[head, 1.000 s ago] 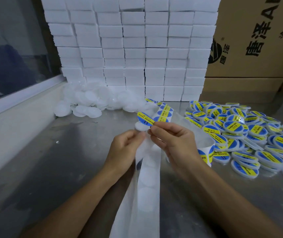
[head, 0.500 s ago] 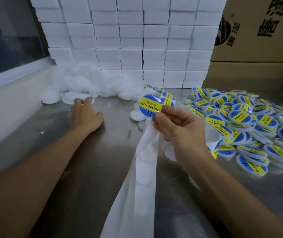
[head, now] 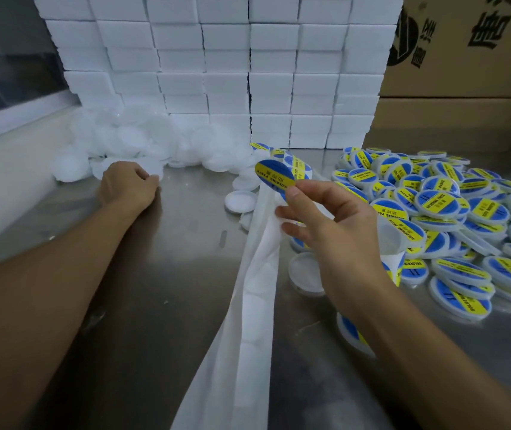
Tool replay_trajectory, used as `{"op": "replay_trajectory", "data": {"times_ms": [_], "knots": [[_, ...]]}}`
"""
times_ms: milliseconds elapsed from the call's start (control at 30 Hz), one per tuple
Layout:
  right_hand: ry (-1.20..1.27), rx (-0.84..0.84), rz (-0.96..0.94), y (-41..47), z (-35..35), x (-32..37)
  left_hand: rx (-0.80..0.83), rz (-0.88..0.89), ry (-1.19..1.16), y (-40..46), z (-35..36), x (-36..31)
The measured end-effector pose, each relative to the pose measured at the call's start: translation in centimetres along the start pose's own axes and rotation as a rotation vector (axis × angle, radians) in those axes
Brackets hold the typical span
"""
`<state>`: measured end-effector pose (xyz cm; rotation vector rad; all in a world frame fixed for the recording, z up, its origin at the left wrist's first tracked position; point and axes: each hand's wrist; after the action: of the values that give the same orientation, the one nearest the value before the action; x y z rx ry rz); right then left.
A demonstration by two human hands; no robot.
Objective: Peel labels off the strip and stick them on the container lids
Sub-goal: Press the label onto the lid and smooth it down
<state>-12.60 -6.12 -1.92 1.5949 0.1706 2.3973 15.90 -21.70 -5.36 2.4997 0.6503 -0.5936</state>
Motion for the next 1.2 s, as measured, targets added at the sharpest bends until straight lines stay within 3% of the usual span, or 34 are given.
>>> {"op": "replay_trajectory", "data": {"times_ms": [200,533,800,1200], "knots": [[-0.043,-0.003,-0.004,-0.1,0.0,0.1,0.008,-0.068,-0.129,-0.1,-0.3,-0.1],[-0.085,0.01,-0.023,-0.2,-0.2,0.0,-0.038,0.037,-0.405,-0.9,-0.4,0.7],[-0.106,0.026,-0.002,-0.6,0.1,0.4,0.07,-0.048,-0.695,-5.7,-2.2,0.4],[-0.169,0.07,-0.007,-1.3,0.6,0.8,0.367,-0.113,-1.035,-14.8,-6.2,-0.9]]}}
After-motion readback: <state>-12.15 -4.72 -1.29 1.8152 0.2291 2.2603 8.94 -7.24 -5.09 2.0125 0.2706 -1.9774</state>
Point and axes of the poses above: each hand's wrist, its own y-axis towards the middle knuckle, its own z-axis out of the palm, x = y × z, and after that the axes turned 7 degrees about y, right-handed
